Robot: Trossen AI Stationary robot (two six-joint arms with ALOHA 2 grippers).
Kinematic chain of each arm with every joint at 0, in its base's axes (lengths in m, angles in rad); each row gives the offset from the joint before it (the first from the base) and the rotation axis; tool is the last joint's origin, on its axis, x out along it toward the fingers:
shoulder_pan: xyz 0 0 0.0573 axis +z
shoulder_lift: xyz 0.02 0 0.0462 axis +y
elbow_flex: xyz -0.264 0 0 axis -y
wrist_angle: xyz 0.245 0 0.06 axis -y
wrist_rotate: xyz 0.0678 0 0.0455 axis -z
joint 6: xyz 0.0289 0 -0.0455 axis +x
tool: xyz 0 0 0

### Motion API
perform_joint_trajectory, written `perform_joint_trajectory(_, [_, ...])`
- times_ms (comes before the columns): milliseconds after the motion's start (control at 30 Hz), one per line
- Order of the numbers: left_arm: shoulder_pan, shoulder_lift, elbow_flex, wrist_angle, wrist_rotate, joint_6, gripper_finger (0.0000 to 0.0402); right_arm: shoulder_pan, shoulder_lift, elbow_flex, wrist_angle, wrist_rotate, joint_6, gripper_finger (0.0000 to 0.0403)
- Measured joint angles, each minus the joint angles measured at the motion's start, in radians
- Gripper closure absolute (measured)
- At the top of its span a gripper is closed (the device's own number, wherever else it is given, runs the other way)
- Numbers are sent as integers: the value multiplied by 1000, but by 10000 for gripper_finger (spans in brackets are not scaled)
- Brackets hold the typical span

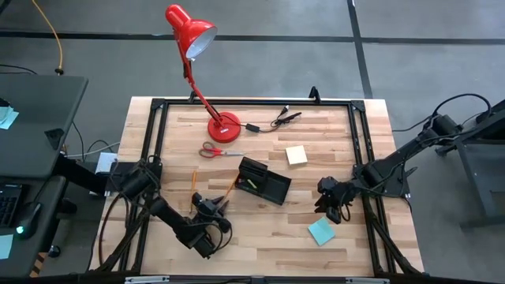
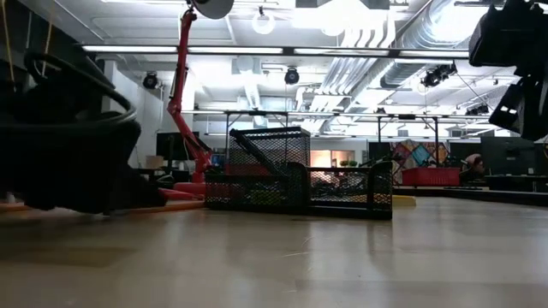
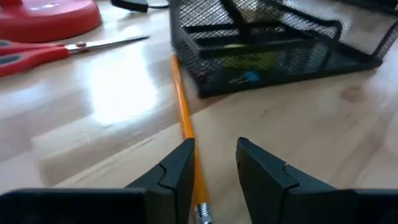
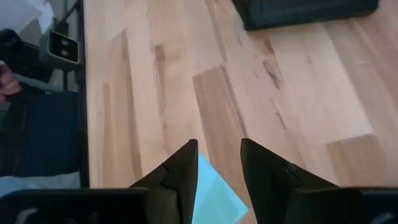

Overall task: Pick and place office supplies into organizer
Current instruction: Put the right orange pencil into the black desk organizer

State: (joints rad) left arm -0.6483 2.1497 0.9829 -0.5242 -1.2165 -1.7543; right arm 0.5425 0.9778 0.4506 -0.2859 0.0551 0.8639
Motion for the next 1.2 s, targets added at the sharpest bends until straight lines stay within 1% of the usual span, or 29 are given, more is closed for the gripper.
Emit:
perform_joint_trajectory(33, [0, 9, 1, 6, -7, 0, 295, 1, 12, 0, 16, 1, 3, 286])
perform_joint_trajectory(133, [-1, 37, 1, 5, 14, 3, 295, 4, 26, 0, 11, 2, 18, 286])
perform_joint_trajectory(400, [-1, 48, 0, -2, 41, -5, 297, 9, 59, 0, 42, 7, 35, 286])
perform_joint_trajectory(433, [-1, 47, 0, -2, 46, -5, 301, 8, 61, 0, 43, 12, 37, 286])
perform_joint_trajectory(500, [-1, 47, 0, -4, 47, -7, 321, 8, 63, 0, 42, 24, 36, 286])
perform_joint_trajectory(600, [-1, 48, 0, -6, 48, -7, 377, 9, 68, 0, 45, 42, 36, 286])
perform_joint_trajectory(633, [-1, 48, 0, -6, 45, -4, 386, 9, 67, 0, 45, 42, 36, 286])
perform_joint_trajectory(767, [6, 46, -1, -4, 38, 0, 380, 9, 67, 0, 47, 42, 34, 286])
perform_joint_trajectory(867, [6, 42, -2, -2, 29, 7, 392, 9, 67, 0, 37, 44, 33, 286])
perform_joint_trajectory(933, [9, 22, -3, -2, 32, 4, 390, 9, 67, 0, 39, 45, 33, 286])
perform_joint_trajectory(1033, [17, -24, -3, -17, 85, 15, 393, 9, 67, 0, 39, 45, 36, 286])
perform_joint_trajectory(1133, [17, -73, -7, -83, 97, 23, 394, 9, 67, 0, 36, 42, 36, 286])
perform_joint_trajectory(1200, [16, -113, -4, -112, 99, 24, 393, 9, 66, 0, 36, 39, 65, 286])
